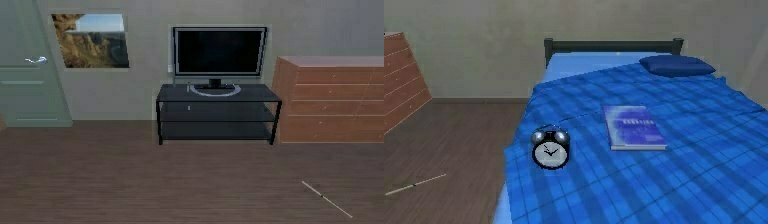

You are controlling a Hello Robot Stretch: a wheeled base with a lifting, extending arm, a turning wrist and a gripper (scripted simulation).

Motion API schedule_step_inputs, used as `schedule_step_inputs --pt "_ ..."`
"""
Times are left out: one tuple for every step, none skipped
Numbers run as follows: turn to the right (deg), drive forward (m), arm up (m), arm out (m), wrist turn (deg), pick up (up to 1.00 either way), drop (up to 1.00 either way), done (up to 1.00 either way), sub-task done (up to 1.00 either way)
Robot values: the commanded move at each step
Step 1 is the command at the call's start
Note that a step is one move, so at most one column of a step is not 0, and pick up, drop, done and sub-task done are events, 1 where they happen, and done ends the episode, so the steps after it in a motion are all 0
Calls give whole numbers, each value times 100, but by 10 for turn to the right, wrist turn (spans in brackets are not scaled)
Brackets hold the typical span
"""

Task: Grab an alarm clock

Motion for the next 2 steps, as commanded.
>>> schedule_step_inputs --pt "0 0 50 0 0 0 0 0 0" --pt "0 0 38 0 0 0 0 0 0"
